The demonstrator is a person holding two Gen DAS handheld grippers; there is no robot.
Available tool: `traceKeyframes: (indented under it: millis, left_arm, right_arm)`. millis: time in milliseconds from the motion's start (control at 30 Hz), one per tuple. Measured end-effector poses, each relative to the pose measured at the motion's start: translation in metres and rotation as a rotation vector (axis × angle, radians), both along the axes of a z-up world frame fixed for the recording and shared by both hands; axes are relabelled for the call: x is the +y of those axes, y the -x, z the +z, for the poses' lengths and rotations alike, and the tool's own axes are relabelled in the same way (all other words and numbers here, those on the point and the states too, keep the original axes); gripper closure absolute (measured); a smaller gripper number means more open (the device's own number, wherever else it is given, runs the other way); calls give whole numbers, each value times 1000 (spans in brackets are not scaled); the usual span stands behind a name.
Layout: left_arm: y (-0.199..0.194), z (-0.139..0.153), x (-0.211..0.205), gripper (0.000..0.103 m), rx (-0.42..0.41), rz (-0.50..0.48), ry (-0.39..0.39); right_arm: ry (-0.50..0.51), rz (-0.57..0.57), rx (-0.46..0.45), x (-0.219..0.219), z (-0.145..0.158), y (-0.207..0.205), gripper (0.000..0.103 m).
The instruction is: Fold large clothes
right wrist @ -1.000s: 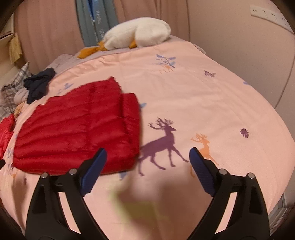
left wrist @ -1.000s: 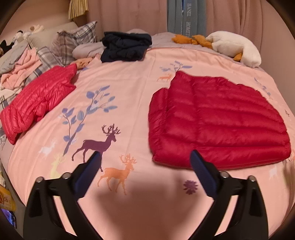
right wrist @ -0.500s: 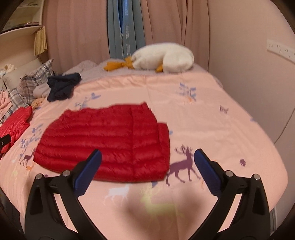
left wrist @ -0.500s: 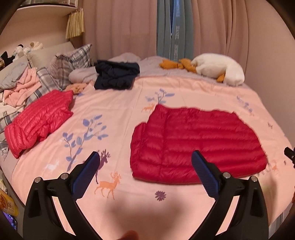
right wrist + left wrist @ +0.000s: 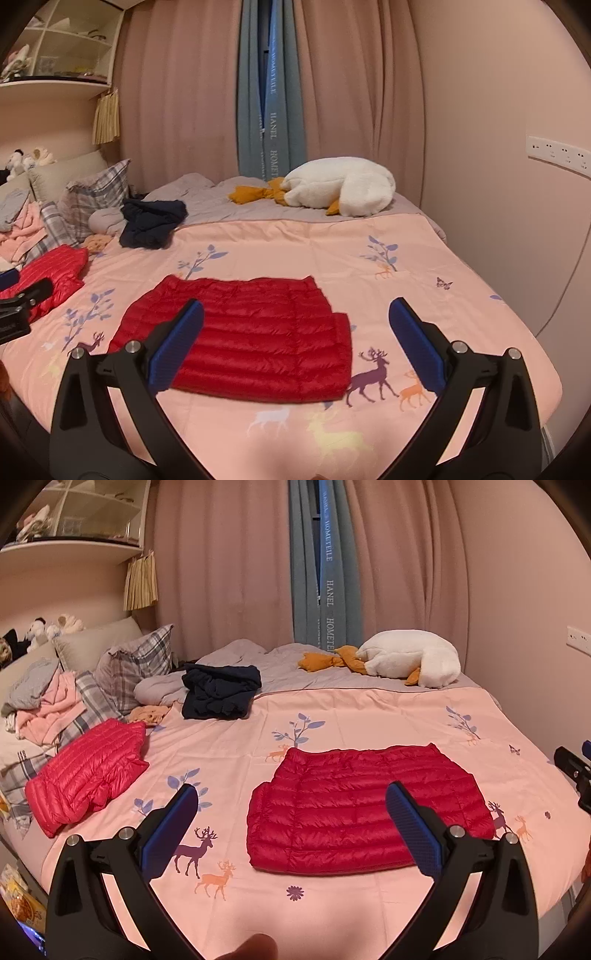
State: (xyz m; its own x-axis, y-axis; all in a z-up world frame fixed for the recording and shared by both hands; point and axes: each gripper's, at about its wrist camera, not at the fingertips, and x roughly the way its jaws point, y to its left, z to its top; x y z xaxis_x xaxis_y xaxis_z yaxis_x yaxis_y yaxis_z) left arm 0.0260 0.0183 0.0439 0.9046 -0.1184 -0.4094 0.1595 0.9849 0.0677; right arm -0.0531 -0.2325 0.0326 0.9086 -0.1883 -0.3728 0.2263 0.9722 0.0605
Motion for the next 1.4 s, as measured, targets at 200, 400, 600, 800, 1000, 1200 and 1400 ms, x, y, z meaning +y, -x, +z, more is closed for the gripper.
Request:
traceKeyframes:
  millis: [200,400,600,800,1000,1200,1400]
  left_arm:
    - [10,-13,-14,1,47,0,-12]
    - [9,-37,-19,1,123,2,-1]
    - [5,-55,-23,1,180,-13,-16]
    - [-2,-70,-23,1,228,-2,-33]
    - [-6,-79,-25,1,253,-1,-47]
    - [-8,-79,-25,1,256,1,-50]
    - [-8,-78,-26,1,255,-1,-52]
  right_arm:
    - [-86,34,54,7,-23,0,2]
    - [-107,62,142,23,-53,-12,2]
    - [-81,73,194,35,-71,-19,2]
    - [-75,84,227,39,-82,-26,2]
    - [-76,85,233,39,-83,-28,2]
    - [-74,85,233,40,-84,-28,2]
    - [-72,93,230,42,-84,-27,2]
